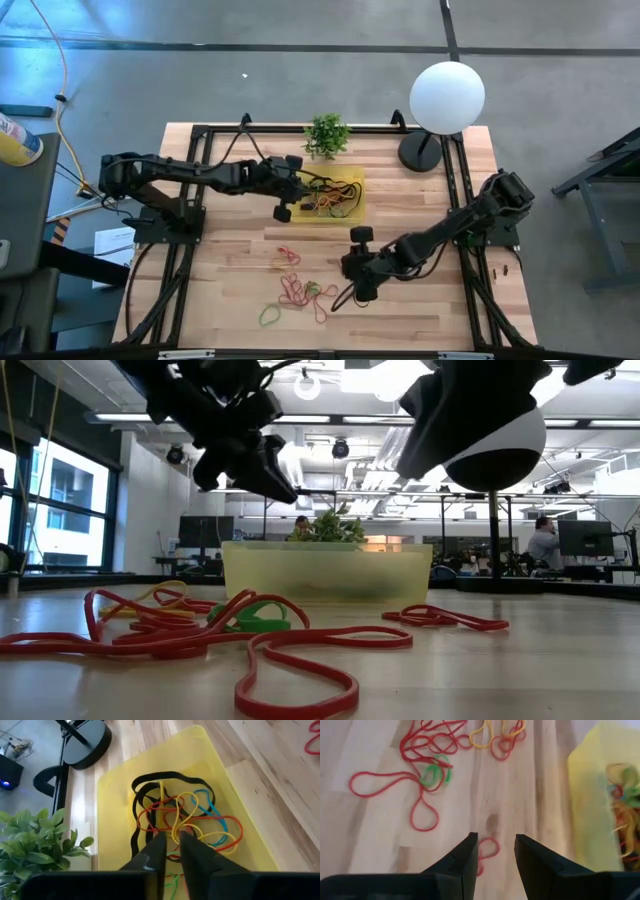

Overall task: Pick and place rubber bands into bin
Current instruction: Put the red rubber band into the yellow bin

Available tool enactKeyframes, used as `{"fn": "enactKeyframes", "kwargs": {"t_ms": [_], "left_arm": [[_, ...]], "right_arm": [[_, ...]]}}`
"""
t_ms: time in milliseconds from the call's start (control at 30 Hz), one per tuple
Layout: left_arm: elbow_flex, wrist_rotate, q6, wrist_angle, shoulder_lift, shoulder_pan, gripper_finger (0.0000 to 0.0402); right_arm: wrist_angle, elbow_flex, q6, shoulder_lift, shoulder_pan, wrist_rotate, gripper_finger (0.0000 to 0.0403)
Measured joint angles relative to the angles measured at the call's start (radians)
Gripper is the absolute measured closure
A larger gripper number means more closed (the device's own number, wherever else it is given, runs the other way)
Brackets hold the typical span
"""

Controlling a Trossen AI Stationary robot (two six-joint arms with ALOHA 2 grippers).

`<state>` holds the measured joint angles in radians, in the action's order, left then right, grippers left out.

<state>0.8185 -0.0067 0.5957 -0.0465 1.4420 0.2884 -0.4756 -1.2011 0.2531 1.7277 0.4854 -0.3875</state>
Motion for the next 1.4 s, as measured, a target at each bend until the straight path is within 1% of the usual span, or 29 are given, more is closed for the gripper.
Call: {"fn": "enactKeyframes", "kwargs": {"t_ms": [67, 200, 300, 367, 467, 533, 600, 733, 867, 1000, 1067, 1133, 1233, 1267, 1300, 1400], "left_arm": [[0.0, 0.0, 0.0, 0.001, 0.0, -0.001, 0.0333], [0.0, 0.003, 0.002, 0.002, -0.006, -0.001, 0.0281], [0.0, 0.066, 0.009, 0.003, -0.031, -0.004, 0.0247], [0.0, 0.101, 0.009, -0.003, -0.057, -0.018, 0.023], [0.0, 0.112, 0.01, -0.044, -0.116, -0.064, 0.0217], [0.0, 0.109, 0.01, -0.087, -0.16, -0.104, 0.0217], [0.0, 0.08, 0.01, -0.137, -0.203, -0.154, 0.0221], [0.0, -0.03, -0.008, -0.23, -0.292, -0.261, 0.0238], [0.0, -0.15, -0.047, -0.297, -0.369, -0.368, 0.0256], [0.0, -0.263, -0.087, -0.35, -0.425, -0.462, 0.0271], [0.0, -0.316, -0.108, -0.357, -0.441, -0.502, 0.0277], [0.0, -0.363, -0.127, -0.391, -0.456, -0.539, 0.0281], [0.0, -0.425, -0.158, -0.406, -0.458, -0.583, 0.0286], [0.0, -0.439, -0.171, -0.423, -0.458, -0.594, 0.0286], [0.0, -0.45, -0.186, -0.434, -0.458, -0.606, 0.0286], [-0.011, -0.47, -0.238, -0.45, -0.458, -0.639, 0.0283]], "right_arm": [[-0.009, 0.0, 0.041, 0.004, -0.002, 0.021, 0.0283], [-0.017, 0.0, 0.083, 0.04, -0.002, 0.024, 0.0283], [-0.01, 0.001, 0.085, 0.08, -0.007, 0.021, 0.0283], [-0.001, 0.017, 0.083, 0.106, -0.015, 0.046, 0.0283], [0.035, 0.059, 0.103, 0.113, -0.029, 0.068, 0.0283], [0.099, 0.1, 0.113, 0.104, -0.035, 0.065, 0.0283], [0.161, 0.151, 0.122, 0.101, -0.044, 0.099, 0.0283], [0.314, 0.244, 0.161, 0.1, -0.079, 0.234, 0.0283], [0.413, 0.302, 0.185, 0.096, -0.113, 0.305, 0.0283], [0.423, 0.312, 0.166, 0.096, -0.121, 0.31, 0.0286], [0.419, 0.312, 0.138, 0.096, -0.121, 0.304, 0.0296], [0.41, 0.307, 0.106, 0.096, -0.117, 0.29, 0.0319], [0.403, 0.305, 0.056, 0.089, -0.104, 0.262, 0.0376], [0.399, 0.306, 0.045, 0.084, -0.101, 0.252, 0.0389], [0.394, 0.306, 0.039, 0.078, -0.096, 0.238, 0.0394], [0.392, 0.306, 0.037, 0.058, -0.084, 0.197, 0.0386]]}}
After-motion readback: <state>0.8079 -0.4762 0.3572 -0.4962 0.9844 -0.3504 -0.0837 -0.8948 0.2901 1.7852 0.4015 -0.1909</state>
